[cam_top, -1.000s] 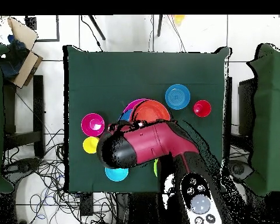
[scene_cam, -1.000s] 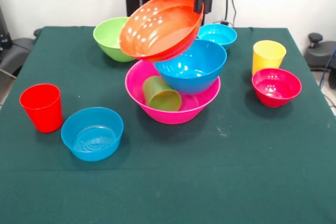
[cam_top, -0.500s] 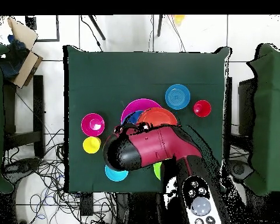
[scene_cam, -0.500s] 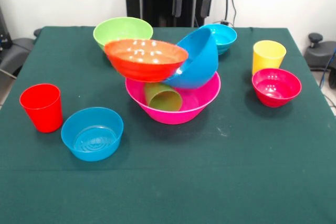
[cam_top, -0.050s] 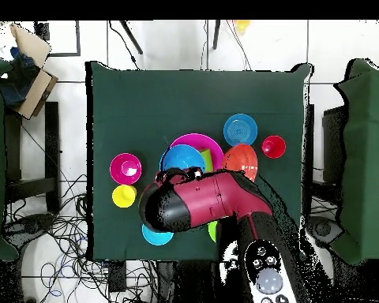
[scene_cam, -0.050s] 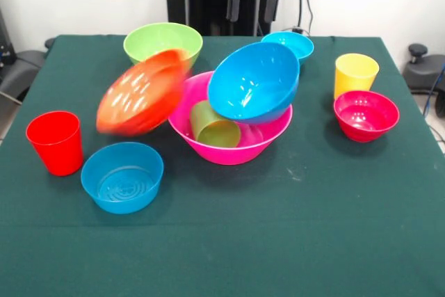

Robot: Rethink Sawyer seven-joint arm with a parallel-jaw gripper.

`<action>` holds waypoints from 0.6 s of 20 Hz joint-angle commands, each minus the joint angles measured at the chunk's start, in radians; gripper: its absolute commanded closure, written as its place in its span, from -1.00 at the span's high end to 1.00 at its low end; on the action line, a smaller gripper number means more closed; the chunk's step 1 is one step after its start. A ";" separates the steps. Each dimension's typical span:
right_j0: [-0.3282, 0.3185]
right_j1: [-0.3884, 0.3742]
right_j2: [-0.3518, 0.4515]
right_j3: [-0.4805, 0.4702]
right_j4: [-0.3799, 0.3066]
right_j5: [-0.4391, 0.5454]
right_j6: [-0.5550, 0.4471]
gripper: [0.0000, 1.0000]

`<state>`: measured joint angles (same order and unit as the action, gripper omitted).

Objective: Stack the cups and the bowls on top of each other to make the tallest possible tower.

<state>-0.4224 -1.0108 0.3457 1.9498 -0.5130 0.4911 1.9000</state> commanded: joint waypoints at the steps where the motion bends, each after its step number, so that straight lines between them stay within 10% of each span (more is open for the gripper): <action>1: 0.024 0.035 -0.028 0.008 -0.026 -0.022 0.078 1.00; 12: 0.051 0.038 -0.054 0.006 -0.023 -0.032 0.088 1.00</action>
<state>-0.4056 -1.0108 0.3088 1.9498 -0.5126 0.4911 1.9000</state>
